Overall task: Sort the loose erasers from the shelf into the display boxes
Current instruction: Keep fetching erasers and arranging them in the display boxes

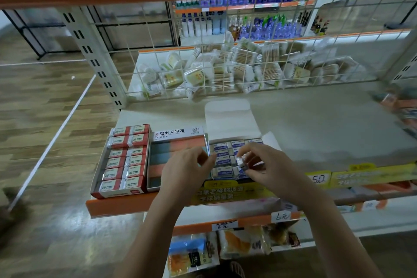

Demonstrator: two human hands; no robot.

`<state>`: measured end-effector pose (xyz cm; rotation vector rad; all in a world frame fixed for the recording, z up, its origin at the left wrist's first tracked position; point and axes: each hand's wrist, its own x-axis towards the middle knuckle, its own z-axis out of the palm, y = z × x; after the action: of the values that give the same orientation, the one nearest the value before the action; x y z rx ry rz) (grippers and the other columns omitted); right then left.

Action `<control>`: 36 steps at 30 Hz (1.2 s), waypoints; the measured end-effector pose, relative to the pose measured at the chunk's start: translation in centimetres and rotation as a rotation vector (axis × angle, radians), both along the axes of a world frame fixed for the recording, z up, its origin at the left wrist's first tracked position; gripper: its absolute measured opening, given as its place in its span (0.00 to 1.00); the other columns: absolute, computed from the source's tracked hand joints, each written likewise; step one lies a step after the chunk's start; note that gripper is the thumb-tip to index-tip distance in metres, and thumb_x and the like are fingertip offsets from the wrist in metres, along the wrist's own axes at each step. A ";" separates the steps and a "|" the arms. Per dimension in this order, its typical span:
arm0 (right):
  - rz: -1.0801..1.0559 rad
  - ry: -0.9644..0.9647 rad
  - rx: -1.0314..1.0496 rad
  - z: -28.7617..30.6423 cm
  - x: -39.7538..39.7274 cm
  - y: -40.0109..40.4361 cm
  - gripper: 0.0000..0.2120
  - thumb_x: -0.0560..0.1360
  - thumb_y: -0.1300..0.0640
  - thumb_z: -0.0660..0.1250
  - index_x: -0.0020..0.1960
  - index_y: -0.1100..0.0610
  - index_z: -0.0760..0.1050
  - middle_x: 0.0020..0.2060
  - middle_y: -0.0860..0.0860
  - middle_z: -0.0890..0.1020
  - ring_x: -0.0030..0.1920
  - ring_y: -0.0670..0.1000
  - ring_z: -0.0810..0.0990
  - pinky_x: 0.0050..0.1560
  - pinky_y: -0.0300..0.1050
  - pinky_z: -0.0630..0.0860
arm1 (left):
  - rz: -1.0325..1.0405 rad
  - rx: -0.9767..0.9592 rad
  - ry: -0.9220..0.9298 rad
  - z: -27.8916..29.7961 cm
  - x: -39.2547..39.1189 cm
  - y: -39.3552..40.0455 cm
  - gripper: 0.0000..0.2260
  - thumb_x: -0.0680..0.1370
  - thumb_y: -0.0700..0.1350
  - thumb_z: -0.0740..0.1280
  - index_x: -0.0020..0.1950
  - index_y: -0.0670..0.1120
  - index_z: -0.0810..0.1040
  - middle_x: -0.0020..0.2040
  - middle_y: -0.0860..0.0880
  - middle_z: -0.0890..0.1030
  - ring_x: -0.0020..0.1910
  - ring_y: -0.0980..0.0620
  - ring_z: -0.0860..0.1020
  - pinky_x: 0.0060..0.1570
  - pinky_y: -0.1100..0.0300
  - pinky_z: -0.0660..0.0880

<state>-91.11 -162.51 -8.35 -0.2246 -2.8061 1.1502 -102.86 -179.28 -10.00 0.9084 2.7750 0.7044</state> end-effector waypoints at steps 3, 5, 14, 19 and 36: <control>0.012 0.011 0.017 -0.2 -0.1 -0.3 0.17 0.72 0.62 0.69 0.47 0.41 0.69 0.43 0.39 0.76 0.46 0.40 0.79 0.48 0.37 0.78 | 0.004 0.008 0.007 0.1 0.1 0.0 0.12 0.78 0.58 0.59 0.40 0.52 0.73 0.35 0.56 0.76 0.35 0.58 0.75 0.36 0.60 0.76; 0.025 0.007 0.039 -0.4 -0.2 -0.4 0.14 0.73 0.62 0.68 0.50 0.44 0.71 0.44 0.40 0.75 0.46 0.41 0.78 0.50 0.38 0.78 | 0.001 0.010 0.007 0.1 0.0 0.0 0.12 0.79 0.56 0.60 0.41 0.51 0.74 0.36 0.55 0.77 0.35 0.58 0.75 0.35 0.62 0.74; 0.070 -0.017 0.103 -0.4 -0.2 -0.4 0.09 0.75 0.60 0.66 0.52 0.49 0.76 0.44 0.43 0.77 0.45 0.40 0.77 0.48 0.35 0.75 | -0.003 0.015 0.011 -0.1 -0.1 -0.3 0.11 0.79 0.53 0.60 0.44 0.49 0.76 0.38 0.54 0.78 0.37 0.55 0.77 0.38 0.60 0.75; 0.090 -0.040 0.182 -0.5 -0.6 -0.6 0.08 0.73 0.57 0.68 0.49 0.46 0.73 0.43 0.40 0.74 0.43 0.39 0.75 0.43 0.30 0.70 | -0.002 0.019 -0.009 0.1 0.0 -0.4 0.11 0.79 0.53 0.60 0.45 0.49 0.76 0.39 0.54 0.78 0.39 0.55 0.77 0.40 0.59 0.76; -0.002 -0.010 0.225 0.8 0.9 1.6 0.08 0.72 0.59 0.70 0.48 0.50 0.73 0.40 0.39 0.76 0.42 0.38 0.77 0.47 0.35 0.76 | -0.046 0.080 0.225 1.9 0.6 0.3 0.07 0.78 0.52 0.63 0.44 0.51 0.71 0.43 0.57 0.74 0.43 0.56 0.71 0.37 0.68 0.64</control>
<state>-90.22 -160.89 -7.51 -0.2147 -2.9110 0.8250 -102.22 -178.96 -8.13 1.1292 2.9255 0.7539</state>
